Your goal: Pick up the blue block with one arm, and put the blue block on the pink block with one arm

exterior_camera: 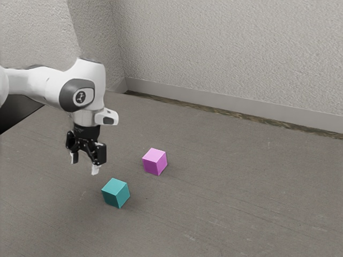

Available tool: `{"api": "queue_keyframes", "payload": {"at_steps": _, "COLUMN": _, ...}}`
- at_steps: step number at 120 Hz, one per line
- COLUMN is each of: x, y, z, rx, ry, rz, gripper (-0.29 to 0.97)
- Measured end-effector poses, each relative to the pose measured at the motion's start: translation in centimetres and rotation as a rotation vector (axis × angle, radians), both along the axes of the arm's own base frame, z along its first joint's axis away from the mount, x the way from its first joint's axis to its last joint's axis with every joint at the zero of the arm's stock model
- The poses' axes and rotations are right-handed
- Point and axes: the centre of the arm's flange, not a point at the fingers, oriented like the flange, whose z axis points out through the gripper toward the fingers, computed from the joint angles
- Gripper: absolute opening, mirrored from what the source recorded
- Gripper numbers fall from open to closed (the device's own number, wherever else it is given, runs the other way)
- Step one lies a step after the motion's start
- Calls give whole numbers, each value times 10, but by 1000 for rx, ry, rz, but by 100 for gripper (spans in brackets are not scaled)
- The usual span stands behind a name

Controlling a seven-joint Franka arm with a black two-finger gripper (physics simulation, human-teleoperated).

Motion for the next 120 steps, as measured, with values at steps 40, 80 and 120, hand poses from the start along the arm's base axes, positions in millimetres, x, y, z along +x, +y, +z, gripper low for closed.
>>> {"api": "queue_keyframes", "payload": {"at_steps": 40, "x": 2, "y": -21, "z": -54, "rx": -15, "ry": -17, "rz": 24, "gripper": 68}}
{"api": "queue_keyframes", "payload": {"at_steps": 80, "x": 27, "y": -37, "z": -84, "rx": -48, "ry": -57, "rz": 34, "gripper": 68}}
{"api": "queue_keyframes", "payload": {"at_steps": 120, "x": 33, "y": -44, "z": -121, "rx": -76, "ry": -45, "rz": 51, "gripper": 68}}
